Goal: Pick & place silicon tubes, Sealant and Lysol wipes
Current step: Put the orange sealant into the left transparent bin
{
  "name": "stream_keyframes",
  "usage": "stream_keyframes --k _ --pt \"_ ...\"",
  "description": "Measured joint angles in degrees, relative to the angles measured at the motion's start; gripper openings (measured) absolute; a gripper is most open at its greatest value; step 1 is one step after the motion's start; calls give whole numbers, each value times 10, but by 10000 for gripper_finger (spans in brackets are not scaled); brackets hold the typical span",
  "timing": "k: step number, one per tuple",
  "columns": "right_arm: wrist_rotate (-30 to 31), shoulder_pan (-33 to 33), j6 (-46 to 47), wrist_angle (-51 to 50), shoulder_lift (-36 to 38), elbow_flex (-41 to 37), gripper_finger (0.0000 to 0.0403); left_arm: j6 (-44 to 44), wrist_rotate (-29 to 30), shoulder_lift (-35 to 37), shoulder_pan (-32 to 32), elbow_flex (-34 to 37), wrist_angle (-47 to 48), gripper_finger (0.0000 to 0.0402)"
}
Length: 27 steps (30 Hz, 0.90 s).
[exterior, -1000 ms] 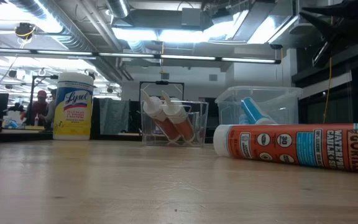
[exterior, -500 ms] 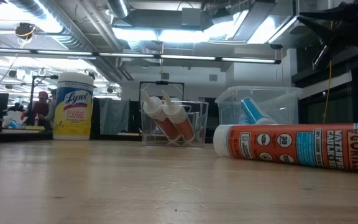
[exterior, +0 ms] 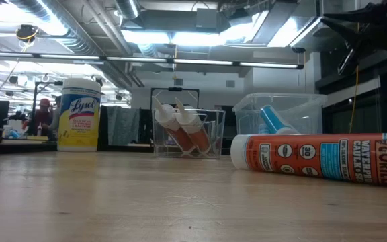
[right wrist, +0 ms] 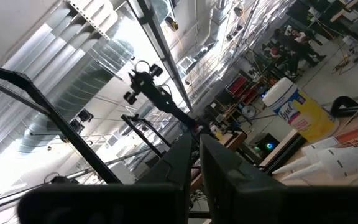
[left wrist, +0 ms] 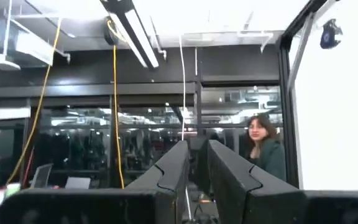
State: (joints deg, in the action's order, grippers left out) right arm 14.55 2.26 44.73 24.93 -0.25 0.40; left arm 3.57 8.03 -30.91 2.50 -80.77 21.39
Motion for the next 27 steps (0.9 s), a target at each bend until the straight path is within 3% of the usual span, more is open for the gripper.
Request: stream_keyframes --k 4,10,27 --pt "0 0 0 0 0 0 35 -23 -4 28 0 80 -18 59" --pt "0 0 0 -1 0 0 35 -44 -2 37 0 145 -34 65" --pt "4 0 6 -1 0 0 35 -200 -2 -56 0 300 -40 119"
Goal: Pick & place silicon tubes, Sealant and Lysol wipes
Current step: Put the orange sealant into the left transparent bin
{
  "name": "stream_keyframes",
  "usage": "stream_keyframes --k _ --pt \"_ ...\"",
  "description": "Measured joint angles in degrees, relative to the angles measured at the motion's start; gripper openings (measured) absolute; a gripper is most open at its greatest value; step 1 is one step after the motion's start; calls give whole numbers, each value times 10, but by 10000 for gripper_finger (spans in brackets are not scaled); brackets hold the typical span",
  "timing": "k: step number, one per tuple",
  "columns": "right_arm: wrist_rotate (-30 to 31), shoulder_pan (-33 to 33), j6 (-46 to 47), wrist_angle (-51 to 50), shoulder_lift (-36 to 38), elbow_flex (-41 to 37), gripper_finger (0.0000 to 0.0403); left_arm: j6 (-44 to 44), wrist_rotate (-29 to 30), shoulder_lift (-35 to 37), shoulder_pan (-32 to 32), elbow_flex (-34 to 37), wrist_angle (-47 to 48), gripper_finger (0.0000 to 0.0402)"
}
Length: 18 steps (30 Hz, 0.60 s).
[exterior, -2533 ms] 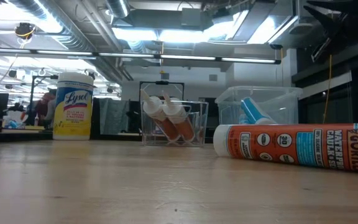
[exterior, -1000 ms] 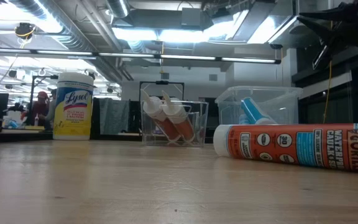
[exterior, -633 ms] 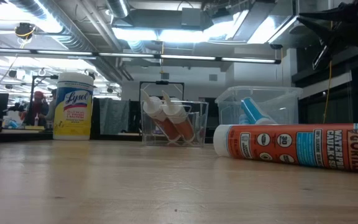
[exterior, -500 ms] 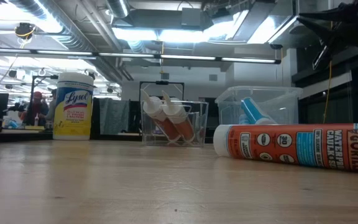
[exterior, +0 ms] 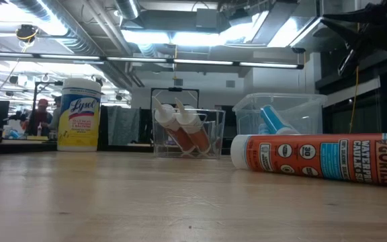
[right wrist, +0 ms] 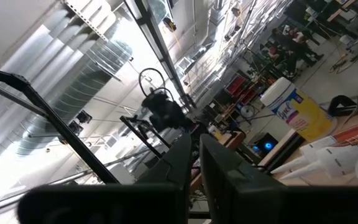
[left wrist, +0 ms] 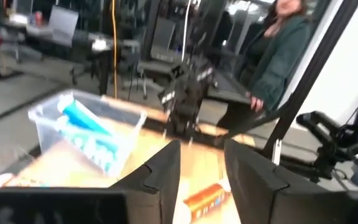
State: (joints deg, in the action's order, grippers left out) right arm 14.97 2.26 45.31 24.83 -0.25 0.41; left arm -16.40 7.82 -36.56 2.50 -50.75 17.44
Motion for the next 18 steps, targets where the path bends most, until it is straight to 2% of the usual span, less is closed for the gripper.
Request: stream_keyframes --k 5,10,18 --pt "-6 0 9 9 0 4 35 -11 -18 -39 0 4 1 159" --pt "-26 0 -15 9 -18 43 35 -24 -19 -59 0 4 3 195" --pt "-71 0 -83 -2 -128 150 35 -39 -19 -62 0 4 3 221"
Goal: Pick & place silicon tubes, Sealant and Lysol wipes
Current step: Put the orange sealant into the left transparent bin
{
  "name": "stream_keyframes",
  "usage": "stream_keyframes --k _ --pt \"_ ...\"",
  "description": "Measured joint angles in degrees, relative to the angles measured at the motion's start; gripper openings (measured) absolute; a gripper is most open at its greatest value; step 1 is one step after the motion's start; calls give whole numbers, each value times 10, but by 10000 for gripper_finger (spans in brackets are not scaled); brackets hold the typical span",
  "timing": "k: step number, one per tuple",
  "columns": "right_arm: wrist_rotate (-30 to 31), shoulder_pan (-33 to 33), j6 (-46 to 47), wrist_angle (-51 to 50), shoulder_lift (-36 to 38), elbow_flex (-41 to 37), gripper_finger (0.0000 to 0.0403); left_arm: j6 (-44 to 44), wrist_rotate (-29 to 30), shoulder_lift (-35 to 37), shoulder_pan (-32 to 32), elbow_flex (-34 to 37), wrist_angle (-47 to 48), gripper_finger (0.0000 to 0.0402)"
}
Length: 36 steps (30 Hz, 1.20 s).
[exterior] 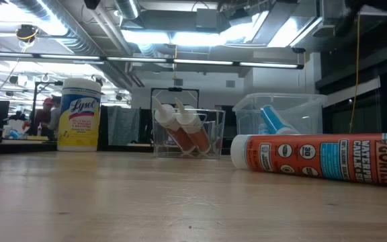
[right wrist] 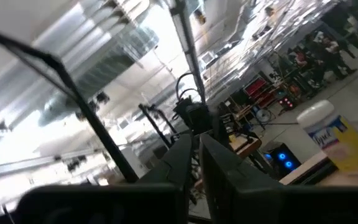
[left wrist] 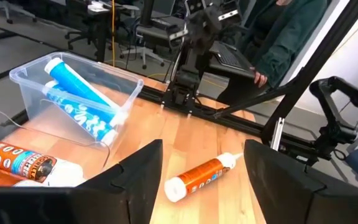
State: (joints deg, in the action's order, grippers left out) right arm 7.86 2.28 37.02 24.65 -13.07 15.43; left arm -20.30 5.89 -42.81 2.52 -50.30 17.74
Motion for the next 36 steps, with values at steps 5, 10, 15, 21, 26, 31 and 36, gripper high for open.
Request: stream_keyframes --k 5,10,15,21,26,31,36 --pt "-57 6 -61 0 -109 91 35 -5 0 2 0 0 0 223" --pt "-101 32 -134 -13 -215 182 35 -14 0 2 0 0 1 224" --pt "-106 61 -178 -67 -295 267 35 -15 0 2 0 0 1 222" --pt "-106 96 -222 -157 -372 344 35 -15 0 2 0 -1 8 225" --pt "-106 116 -212 -250 -424 386 35 5 0 2 0 -1 26 226" --pt "-106 119 -71 -275 -464 391 35 33 0 2 0 -1 35 226" --pt "-149 119 28 -278 -496 387 35 56 0 0 0 -1 36 226"
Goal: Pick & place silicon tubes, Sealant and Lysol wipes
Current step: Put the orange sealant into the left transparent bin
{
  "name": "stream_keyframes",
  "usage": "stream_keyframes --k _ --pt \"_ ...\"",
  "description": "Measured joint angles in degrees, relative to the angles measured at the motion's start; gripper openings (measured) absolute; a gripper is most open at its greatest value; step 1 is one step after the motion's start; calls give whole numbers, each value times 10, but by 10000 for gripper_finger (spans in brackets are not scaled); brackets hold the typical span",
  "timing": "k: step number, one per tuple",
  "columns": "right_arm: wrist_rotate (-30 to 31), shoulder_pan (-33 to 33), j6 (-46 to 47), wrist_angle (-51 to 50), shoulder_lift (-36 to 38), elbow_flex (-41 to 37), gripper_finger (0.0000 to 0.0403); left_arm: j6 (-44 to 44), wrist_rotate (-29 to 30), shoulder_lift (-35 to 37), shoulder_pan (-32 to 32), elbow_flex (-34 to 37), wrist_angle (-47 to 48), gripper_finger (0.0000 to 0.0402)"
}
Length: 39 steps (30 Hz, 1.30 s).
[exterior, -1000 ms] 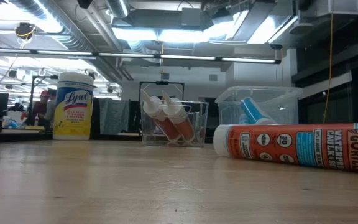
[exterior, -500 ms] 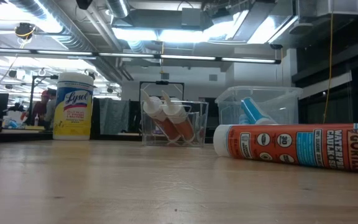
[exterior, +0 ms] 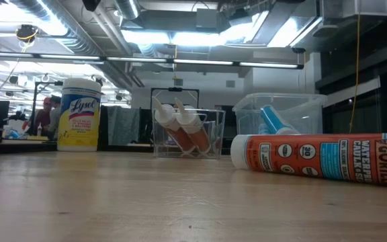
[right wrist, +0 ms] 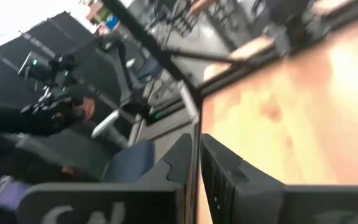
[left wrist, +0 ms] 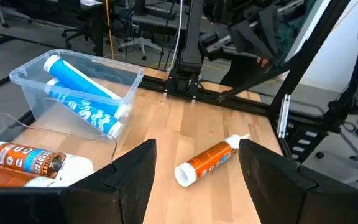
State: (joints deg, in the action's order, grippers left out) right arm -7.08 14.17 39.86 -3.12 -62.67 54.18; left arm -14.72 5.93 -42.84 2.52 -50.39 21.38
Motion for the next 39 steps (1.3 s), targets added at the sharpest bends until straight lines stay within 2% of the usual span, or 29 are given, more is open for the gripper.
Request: stream_keyframes --k 10,18,21,27,34,39 --pt "-16 16 44 4 -48 0 35 25 -9 -54 0 0 19 226" --pt "-16 18 82 18 -76 -1 35 88 -9 -116 0 0 20 226" --pt "-15 18 127 34 -82 -1 43 101 -10 -136 0 0 20 226" --pt "-15 18 182 37 -90 -1 100 101 -11 -157 0 0 20 226" --pt "-15 22 170 25 -90 -1 191 100 -11 -152 0 0 19 224" --pt "-14 22 164 -45 -90 -1 208 100 -11 -151 0 0 20 225"
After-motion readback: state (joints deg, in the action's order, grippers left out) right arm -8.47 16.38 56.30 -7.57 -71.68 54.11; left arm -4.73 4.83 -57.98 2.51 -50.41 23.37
